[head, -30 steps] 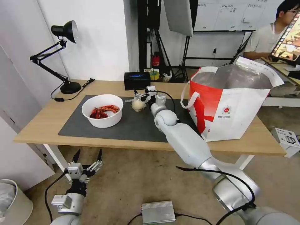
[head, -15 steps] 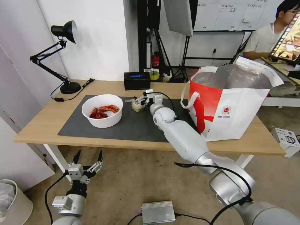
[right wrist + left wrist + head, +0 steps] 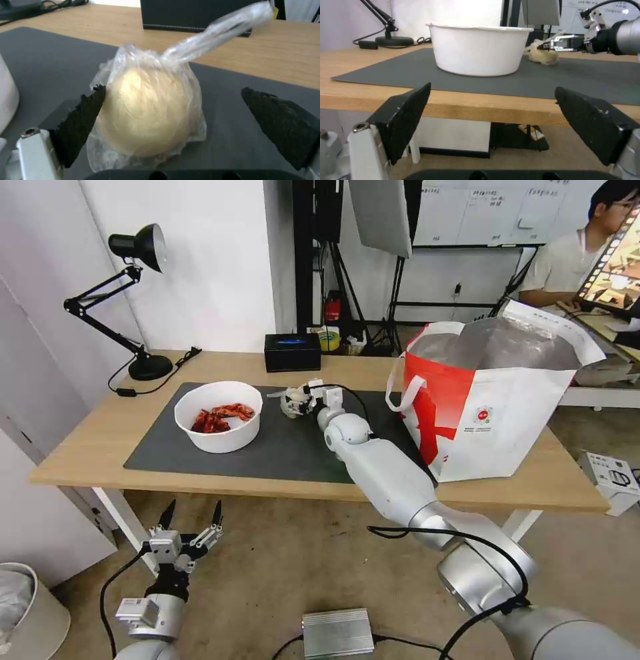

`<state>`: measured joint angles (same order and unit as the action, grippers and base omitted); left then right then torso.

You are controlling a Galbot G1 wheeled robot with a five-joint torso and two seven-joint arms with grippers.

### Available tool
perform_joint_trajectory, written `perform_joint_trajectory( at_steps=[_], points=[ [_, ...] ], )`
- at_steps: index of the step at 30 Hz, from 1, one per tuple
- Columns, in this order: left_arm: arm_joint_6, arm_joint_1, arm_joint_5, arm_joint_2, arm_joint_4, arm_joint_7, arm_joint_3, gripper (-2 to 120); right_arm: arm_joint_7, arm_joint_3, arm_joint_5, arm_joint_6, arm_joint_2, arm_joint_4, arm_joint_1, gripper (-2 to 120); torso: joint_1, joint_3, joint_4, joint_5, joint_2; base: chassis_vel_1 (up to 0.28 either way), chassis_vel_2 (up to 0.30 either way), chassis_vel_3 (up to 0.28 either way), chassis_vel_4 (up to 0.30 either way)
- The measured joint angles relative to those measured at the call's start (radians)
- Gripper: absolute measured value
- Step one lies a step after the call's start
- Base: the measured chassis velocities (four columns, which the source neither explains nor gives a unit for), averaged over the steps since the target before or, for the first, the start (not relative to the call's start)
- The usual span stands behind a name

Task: Pick up the trash from the table and place it into the takeout bag.

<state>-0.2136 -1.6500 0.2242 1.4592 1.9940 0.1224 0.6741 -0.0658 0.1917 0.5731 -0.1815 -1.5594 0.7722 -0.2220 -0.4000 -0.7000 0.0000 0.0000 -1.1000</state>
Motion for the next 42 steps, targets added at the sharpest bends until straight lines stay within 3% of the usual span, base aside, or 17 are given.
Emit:
perform_joint_trajectory(
  at_steps=[9,12,15,17,20,21,29,32,36,42],
  points=[
    [0.000,-0.001,-0.001,0.003,-0.001,0.000,-0.002,100,0.009,-0.016,-0.030,0.004,-0.006,-0.017,-0.004,96,0.000,0.000,0.0000,0.0000,0.000,0.000,0.000,0.000,0.000],
    [0.000,0.000,-0.001,0.003,-0.006,0.000,-0.003,100,0.010,-0.016,-0.035,0.004,-0.003,-0.017,-0.010,84,0.000,0.000,0.0000,0.0000,0.000,0.000,0.000,0.000,0.000],
    [0.000,0.001,-0.001,0.003,-0.009,0.000,-0.004,100,0.010,-0.016,-0.036,0.004,-0.003,-0.017,-0.012,81,0.000,0.000,0.0000,0.0000,0.000,0.000,0.000,0.000,0.000],
    [-0.001,0.001,-0.001,0.004,-0.011,0.000,-0.005,100,0.011,-0.018,-0.038,0.004,-0.003,-0.017,-0.016,65,0.000,0.000,0.0001,0.0000,0.000,0.000,0.000,0.000,0.000],
    [-0.001,0.001,-0.001,0.005,-0.011,0.000,-0.005,100,0.010,-0.019,-0.038,0.004,-0.002,-0.017,-0.017,59,0.000,0.000,0.0001,0.0000,0.000,0.000,0.000,0.000,0.000],
    [-0.002,0.002,-0.001,0.005,-0.012,0.000,-0.006,100,0.010,-0.021,-0.038,0.004,-0.001,-0.017,-0.018,51,0.000,0.000,0.0001,0.0000,0.000,0.000,0.000,0.000,0.000],
    [-0.002,0.004,-0.001,0.013,-0.010,0.000,-0.011,100,0.009,-0.032,-0.040,0.005,0.004,-0.014,-0.027,26,0.000,0.000,0.0000,0.0000,0.000,0.000,0.000,0.000,0.000],
    [-0.002,0.003,-0.002,0.014,-0.009,0.000,-0.011,100,0.005,-0.039,-0.041,0.006,0.006,-0.002,-0.038,11,0.000,0.000,0.0001,0.0000,0.000,0.000,0.000,0.000,0.000],
    [-0.003,-0.001,-0.002,0.015,-0.007,0.000,-0.007,100,-0.005,-0.046,-0.043,0.007,0.017,0.029,-0.059,2,0.000,0.000,0.0001,0.0000,0.000,0.000,0.000,0.000,0.000],
    [-0.005,-0.004,-0.001,0.012,-0.005,0.000,0.001,100,-0.020,-0.048,-0.051,0.007,0.044,0.087,-0.082,1,0.000,0.000,0.0000,0.0000,0.000,0.000,0.000,0.000,0.000]
  ],
)
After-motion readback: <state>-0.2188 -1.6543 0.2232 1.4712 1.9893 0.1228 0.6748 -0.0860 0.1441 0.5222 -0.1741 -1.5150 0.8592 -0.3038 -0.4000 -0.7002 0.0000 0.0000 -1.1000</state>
